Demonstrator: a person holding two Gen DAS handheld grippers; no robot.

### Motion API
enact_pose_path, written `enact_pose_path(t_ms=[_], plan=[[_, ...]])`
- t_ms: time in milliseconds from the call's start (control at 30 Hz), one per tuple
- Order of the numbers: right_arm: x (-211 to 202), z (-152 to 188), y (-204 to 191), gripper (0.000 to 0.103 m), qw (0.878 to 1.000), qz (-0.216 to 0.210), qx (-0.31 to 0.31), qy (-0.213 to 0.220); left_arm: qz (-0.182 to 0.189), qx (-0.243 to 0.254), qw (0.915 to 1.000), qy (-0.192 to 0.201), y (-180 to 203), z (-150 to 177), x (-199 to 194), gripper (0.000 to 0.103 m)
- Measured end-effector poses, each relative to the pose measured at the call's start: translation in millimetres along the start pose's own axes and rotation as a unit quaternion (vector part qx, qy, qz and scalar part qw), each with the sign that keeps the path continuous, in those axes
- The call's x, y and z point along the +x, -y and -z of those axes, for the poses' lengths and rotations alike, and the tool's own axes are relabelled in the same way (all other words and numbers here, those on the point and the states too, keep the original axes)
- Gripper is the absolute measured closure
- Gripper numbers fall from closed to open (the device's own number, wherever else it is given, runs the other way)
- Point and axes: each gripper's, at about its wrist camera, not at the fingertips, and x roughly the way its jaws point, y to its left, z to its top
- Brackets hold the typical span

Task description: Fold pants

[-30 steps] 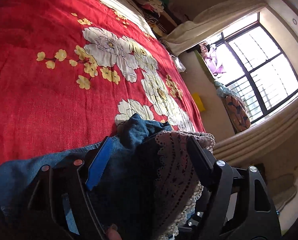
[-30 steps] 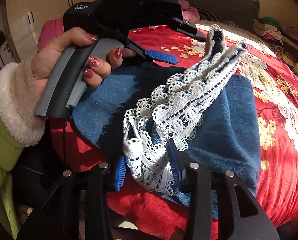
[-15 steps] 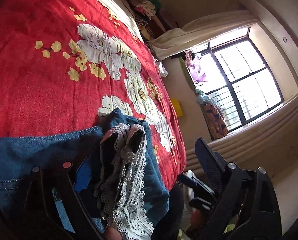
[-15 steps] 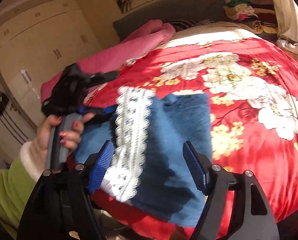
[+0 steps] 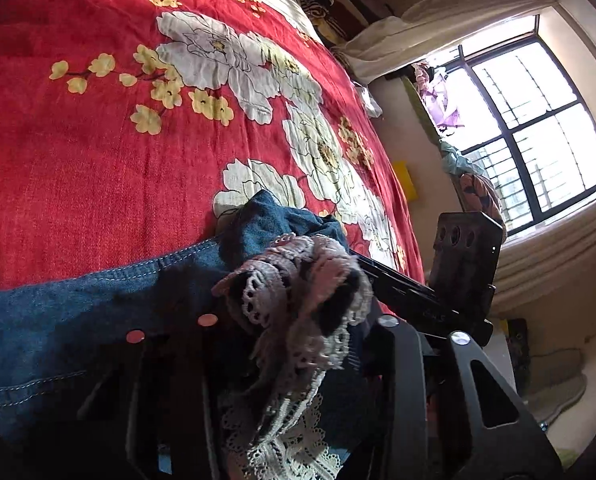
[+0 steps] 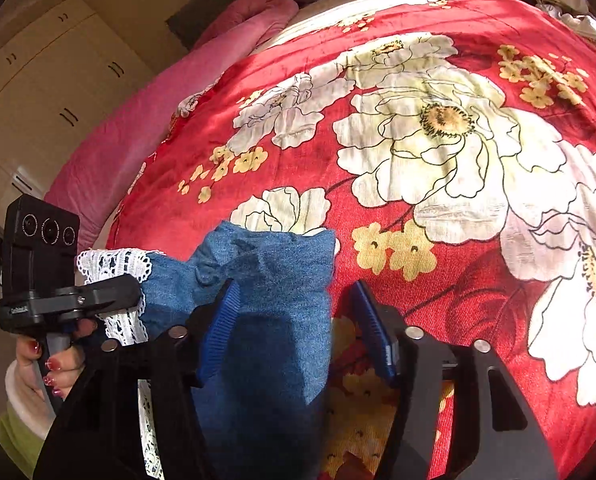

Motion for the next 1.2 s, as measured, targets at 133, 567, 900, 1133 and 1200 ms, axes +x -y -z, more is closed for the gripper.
enact_pose_path(t_ms=[133,567,900,1133,1200], plan=[[-19,-1,8,0.091,0.999,-0.026,0.016,0.035,0.002,0.023,0.9995,0.021,13,-5,-7,0.087],[-12,-1,19,0.075,0.999,0.01,0.019,0.045,-0.08,0.002,0.9967,0.013,-19,-17,5,0.062],[-91,39,-7,0.036,0.993,0.029,-0.009,0.113,-0.102,0.029,0.9915,0.075,17,20,-59,0.026],[-111,78,-39,0.029,0.991,0.048,-0.061,0.113,-0.149,0.056,0.9836,0.084,31,82,-82,0.022],[-115,85,-45,0.028,0.989,0.058,-0.071,0.114,-0.154,0.055,0.9828,0.086,32,96,-86,0.021]])
